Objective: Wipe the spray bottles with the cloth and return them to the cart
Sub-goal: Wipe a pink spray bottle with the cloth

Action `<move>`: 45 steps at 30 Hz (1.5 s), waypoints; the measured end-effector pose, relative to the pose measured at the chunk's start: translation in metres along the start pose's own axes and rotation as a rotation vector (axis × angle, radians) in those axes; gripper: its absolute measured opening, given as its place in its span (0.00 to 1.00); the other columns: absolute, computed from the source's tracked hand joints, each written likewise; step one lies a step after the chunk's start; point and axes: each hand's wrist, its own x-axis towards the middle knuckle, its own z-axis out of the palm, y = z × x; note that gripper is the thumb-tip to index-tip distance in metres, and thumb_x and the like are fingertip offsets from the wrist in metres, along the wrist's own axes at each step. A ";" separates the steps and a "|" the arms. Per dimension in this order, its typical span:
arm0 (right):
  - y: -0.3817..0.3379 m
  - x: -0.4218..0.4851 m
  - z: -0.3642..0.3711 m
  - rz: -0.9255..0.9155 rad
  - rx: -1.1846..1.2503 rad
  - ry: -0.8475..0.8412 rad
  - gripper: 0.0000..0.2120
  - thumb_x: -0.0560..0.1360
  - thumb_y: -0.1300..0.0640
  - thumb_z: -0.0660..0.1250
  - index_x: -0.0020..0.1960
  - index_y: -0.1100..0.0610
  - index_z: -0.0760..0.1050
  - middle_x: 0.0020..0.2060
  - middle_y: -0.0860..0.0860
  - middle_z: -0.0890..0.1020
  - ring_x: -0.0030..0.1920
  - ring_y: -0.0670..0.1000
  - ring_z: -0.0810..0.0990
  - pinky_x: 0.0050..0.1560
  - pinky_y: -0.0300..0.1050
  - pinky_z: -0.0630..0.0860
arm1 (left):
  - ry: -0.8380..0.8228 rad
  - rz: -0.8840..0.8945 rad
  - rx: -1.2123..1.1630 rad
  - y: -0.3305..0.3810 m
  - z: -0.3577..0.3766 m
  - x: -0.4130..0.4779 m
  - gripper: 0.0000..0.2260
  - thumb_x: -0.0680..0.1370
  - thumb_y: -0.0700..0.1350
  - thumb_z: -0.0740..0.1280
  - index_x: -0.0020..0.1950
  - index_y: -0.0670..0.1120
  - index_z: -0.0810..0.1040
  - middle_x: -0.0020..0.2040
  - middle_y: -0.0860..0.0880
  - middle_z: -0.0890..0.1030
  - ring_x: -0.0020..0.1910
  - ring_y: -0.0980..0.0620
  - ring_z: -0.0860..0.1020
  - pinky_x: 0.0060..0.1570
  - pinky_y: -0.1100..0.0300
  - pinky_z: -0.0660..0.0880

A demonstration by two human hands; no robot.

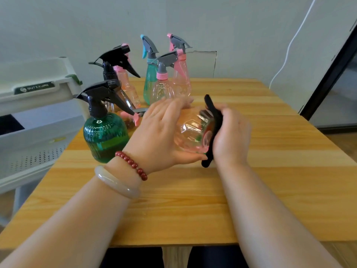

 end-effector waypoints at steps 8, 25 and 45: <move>0.013 0.000 0.005 -0.155 -0.158 -0.046 0.13 0.73 0.53 0.58 0.43 0.49 0.82 0.34 0.41 0.83 0.40 0.39 0.80 0.41 0.34 0.73 | 0.027 -0.180 -0.238 -0.005 0.011 -0.004 0.43 0.63 0.65 0.75 0.74 0.49 0.65 0.64 0.54 0.73 0.63 0.60 0.71 0.63 0.70 0.67; 0.005 -0.004 0.000 -0.432 -0.114 -0.015 0.14 0.72 0.64 0.65 0.53 0.50 0.78 0.54 0.47 0.81 0.59 0.44 0.79 0.61 0.43 0.75 | 0.044 -0.322 -0.196 0.014 -0.019 -0.016 0.38 0.63 0.70 0.70 0.70 0.60 0.65 0.62 0.60 0.71 0.53 0.65 0.72 0.50 0.78 0.66; 0.023 0.002 0.012 0.113 -0.208 -0.271 0.10 0.76 0.57 0.67 0.39 0.46 0.82 0.38 0.41 0.85 0.43 0.43 0.82 0.44 0.38 0.76 | -0.066 -0.355 0.264 0.001 0.005 -0.022 0.29 0.78 0.65 0.41 0.67 0.53 0.71 0.49 0.49 0.81 0.44 0.45 0.80 0.35 0.56 0.76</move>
